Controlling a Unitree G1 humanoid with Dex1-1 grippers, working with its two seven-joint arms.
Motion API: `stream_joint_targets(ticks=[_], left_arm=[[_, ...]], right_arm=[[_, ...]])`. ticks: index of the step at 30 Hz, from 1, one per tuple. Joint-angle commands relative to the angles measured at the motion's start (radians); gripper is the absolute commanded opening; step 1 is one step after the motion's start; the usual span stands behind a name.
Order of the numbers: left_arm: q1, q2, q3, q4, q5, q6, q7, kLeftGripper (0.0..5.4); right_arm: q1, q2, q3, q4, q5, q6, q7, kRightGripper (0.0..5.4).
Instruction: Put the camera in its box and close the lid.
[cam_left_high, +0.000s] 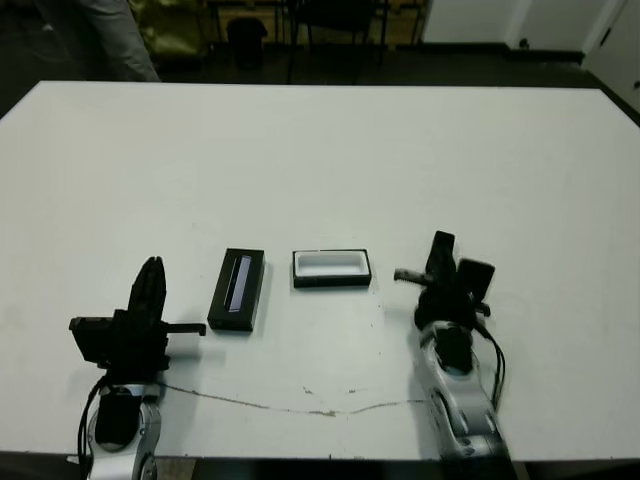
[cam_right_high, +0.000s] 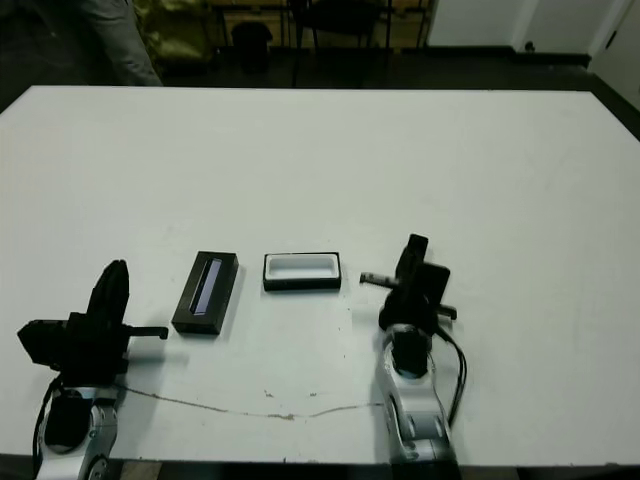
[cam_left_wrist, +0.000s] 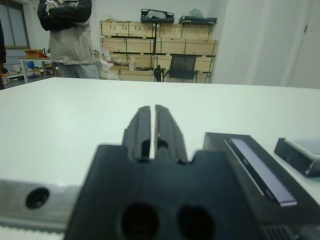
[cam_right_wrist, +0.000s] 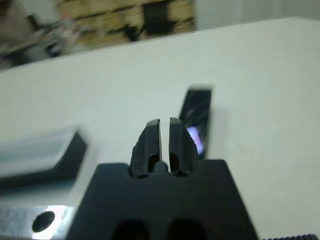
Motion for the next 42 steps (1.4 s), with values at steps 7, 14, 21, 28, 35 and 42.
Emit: stream_joint_targets(ticks=[7,14,21,28,35,42], left_arm=[[0.027,-0.004,-0.009,0.019,0.014,0.032,0.008,0.0],[0.023,0.0,-0.011,0.013,0.009,0.043,0.005,0.0],[0.021,0.001,-0.014,0.013,0.003,0.046,-0.002,0.0],[0.021,0.003,-0.013,0.02,0.007,0.044,-0.001,0.0],[0.017,0.004,-0.014,0.035,0.004,0.038,-0.008,0.0],[0.014,0.011,-0.014,0.047,-0.017,0.035,-0.039,0.0]], right_arm=[[0.07,-0.22,-0.1,-0.229,0.061,0.166,0.192,0.01],[0.125,-0.215,-0.119,-0.267,0.063,0.066,0.222,0.01],[0.2,-0.188,-0.035,-0.381,-0.027,0.101,0.162,0.1],[0.225,-0.123,0.088,-0.448,-0.096,0.285,0.076,1.46],[0.218,-0.069,0.196,-0.413,-0.174,0.347,0.013,3.03],[0.16,0.019,0.194,-0.364,-0.215,0.435,-0.06,4.61]])
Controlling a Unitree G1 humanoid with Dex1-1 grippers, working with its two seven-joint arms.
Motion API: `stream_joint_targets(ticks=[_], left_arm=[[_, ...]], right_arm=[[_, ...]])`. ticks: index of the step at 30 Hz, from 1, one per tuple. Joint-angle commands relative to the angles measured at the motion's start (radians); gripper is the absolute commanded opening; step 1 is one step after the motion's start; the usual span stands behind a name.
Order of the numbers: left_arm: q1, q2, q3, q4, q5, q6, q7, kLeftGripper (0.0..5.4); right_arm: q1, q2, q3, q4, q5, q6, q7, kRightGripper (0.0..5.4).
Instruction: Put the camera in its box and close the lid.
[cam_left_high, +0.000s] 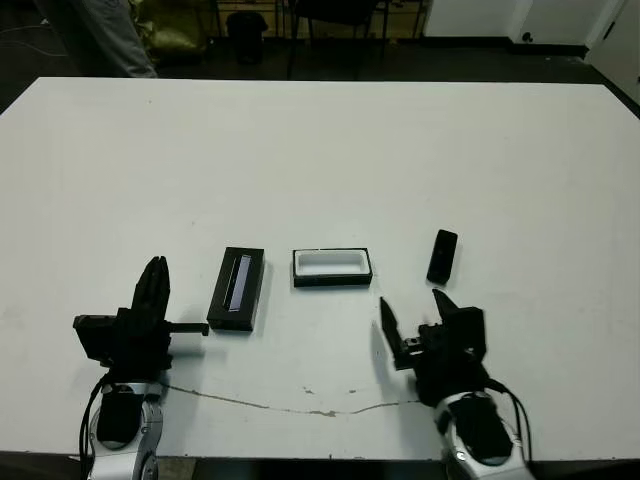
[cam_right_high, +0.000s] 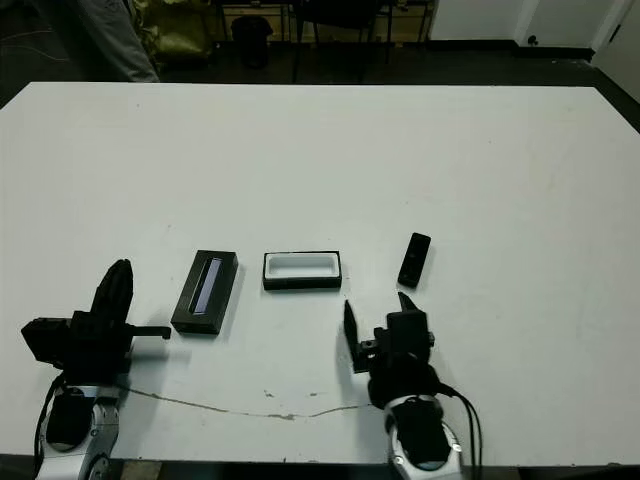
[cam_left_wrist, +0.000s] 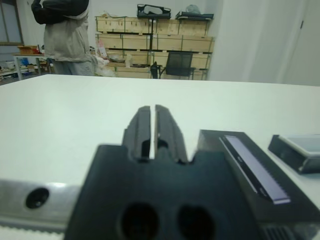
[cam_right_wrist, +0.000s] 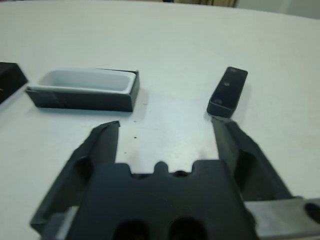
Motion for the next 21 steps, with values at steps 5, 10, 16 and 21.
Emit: stream_joint_targets(ticks=[5,10,16,21], left_arm=[[0.022,0.005,-0.002,0.04,-0.016,0.024,-0.021,0.0],[0.015,0.004,0.0,0.053,-0.024,0.014,-0.028,0.0],[0.014,0.007,-0.004,0.042,-0.02,0.027,-0.026,0.0],[0.009,0.01,-0.004,0.043,0.009,0.023,-0.009,0.0]], right_arm=[[-0.086,0.079,-0.051,-0.031,-0.026,0.161,-0.065,5.38],[-0.133,0.098,-0.108,-0.017,-0.012,0.108,-0.083,5.38],[-0.204,0.113,-0.138,0.008,-0.033,0.113,-0.134,5.38],[-0.243,0.138,-0.157,0.069,-0.009,0.075,-0.162,5.38]])
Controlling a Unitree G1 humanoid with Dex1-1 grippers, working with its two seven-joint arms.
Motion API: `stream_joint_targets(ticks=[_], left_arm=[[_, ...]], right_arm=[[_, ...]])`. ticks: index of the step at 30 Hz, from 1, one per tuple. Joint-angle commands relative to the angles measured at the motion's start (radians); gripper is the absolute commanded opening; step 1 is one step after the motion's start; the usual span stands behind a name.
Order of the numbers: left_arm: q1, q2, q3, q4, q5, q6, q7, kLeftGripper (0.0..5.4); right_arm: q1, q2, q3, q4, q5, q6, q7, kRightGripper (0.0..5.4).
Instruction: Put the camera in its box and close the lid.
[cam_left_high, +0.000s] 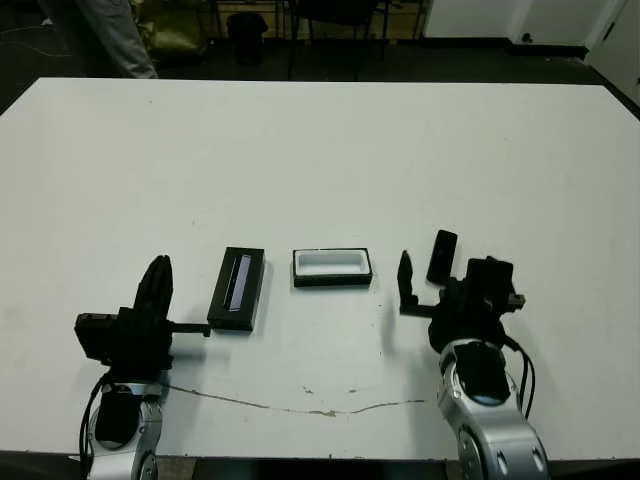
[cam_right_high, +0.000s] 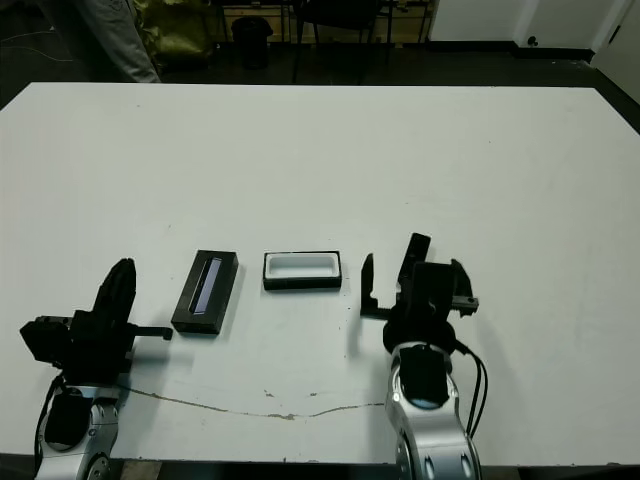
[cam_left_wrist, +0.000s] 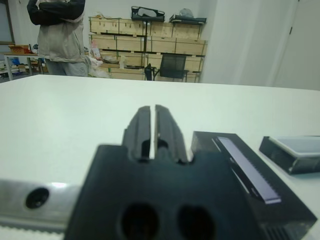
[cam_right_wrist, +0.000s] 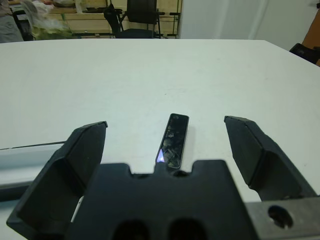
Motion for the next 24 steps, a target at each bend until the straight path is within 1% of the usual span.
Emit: stream_joint_targets(ticks=[1,7,10,12,15,17,19,21,24], left_arm=[[0.014,0.004,-0.002,0.033,0.023,0.036,0.013,0.0],[0.013,0.006,-0.001,0.037,0.018,0.025,0.008,0.0],[0.021,0.009,-0.005,0.019,0.013,0.053,0.007,0.0],[0.028,0.008,-0.008,0.0,0.007,0.073,0.007,0.0],[0.025,0.007,-0.006,0.013,0.006,0.056,0.001,0.0],[0.026,0.007,-0.005,0.014,0.001,0.055,-0.004,0.0],[0.03,0.006,-0.005,0.006,-0.009,0.068,-0.008,0.0],[0.034,0.006,-0.006,0.003,-0.004,0.068,-0.006,0.0],[0.032,0.009,-0.004,0.018,0.003,0.046,-0.008,0.0]], right_arm=[[-0.017,0.058,-0.024,0.056,0.025,-0.026,-0.022,5.38],[-0.048,0.063,-0.029,0.153,0.034,-0.063,-0.063,5.38],[-0.077,0.041,-0.006,0.2,-0.01,-0.026,-0.091,5.38],[-0.092,0.041,-0.002,0.227,-0.026,-0.01,-0.103,5.38],[-0.112,0.054,-0.022,0.271,-0.007,-0.013,-0.103,5.38],[-0.126,0.072,-0.048,0.301,0.026,-0.016,-0.101,5.38],[-0.129,0.101,-0.087,0.33,0.091,-0.054,-0.093,5.38],[-0.136,0.116,-0.111,0.369,0.136,-0.085,-0.104,5.38],[-0.148,0.111,-0.119,0.429,0.155,-0.127,-0.131,5.38]])
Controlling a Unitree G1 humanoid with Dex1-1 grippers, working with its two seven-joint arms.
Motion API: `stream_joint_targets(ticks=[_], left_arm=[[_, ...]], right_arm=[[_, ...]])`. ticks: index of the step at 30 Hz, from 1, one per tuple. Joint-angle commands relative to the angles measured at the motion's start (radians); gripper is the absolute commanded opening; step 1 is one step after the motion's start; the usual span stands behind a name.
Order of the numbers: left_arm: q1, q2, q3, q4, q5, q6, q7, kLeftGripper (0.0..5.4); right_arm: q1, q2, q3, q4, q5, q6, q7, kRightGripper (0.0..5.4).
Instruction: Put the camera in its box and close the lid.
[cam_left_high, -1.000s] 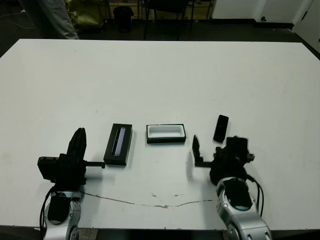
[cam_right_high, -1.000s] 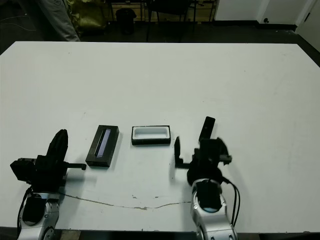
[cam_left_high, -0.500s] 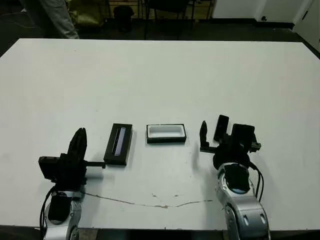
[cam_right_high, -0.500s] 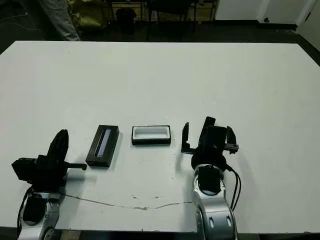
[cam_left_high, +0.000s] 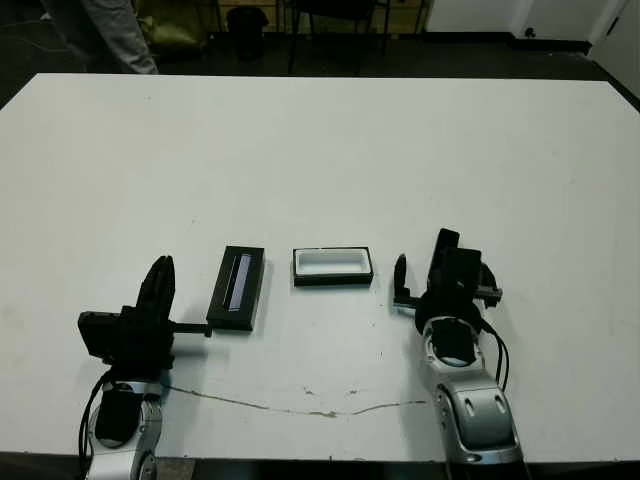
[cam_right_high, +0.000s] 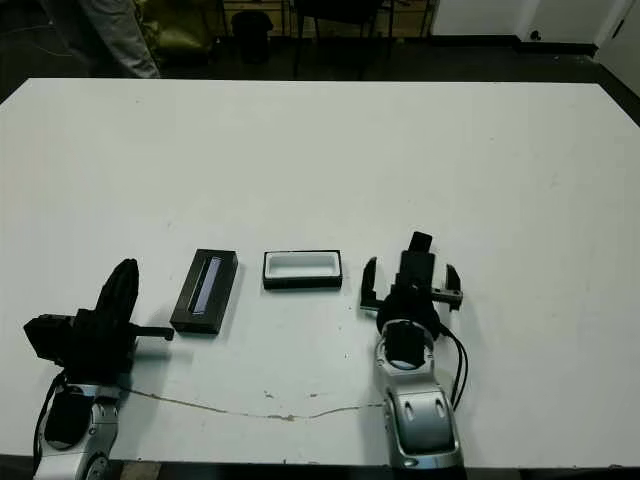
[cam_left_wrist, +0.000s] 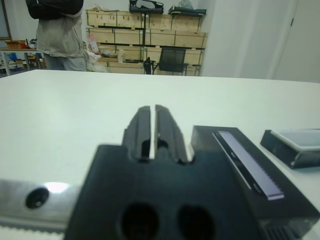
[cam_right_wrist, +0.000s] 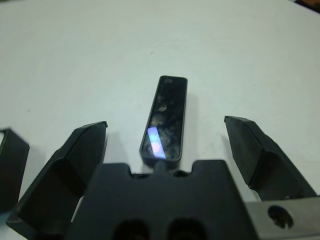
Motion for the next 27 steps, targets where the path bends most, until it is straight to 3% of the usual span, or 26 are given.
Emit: stream_joint_targets(ticks=[1,9,16,19,27], left_arm=[[0.023,0.004,0.001,0.053,0.007,0.0,-0.007,0.0],[0.024,0.007,0.001,0.051,-0.003,0.005,-0.015,0.0],[0.024,0.009,0.003,0.034,-0.001,0.024,-0.01,0.0],[0.022,0.006,0.003,0.033,-0.001,0.026,-0.009,0.0],[0.017,0.009,0.003,0.034,0.008,0.025,-0.009,0.0]], right_arm=[[-0.017,0.096,-0.021,0.089,0.022,-0.01,-0.035,5.38],[-0.033,0.09,-0.043,0.186,0.056,-0.068,-0.065,5.38],[-0.024,0.102,-0.04,0.206,0.053,-0.066,-0.116,5.38],[-0.021,0.114,-0.051,0.232,0.074,-0.106,-0.127,5.02],[-0.004,0.112,-0.02,0.297,0.068,-0.185,-0.149,3.2]])
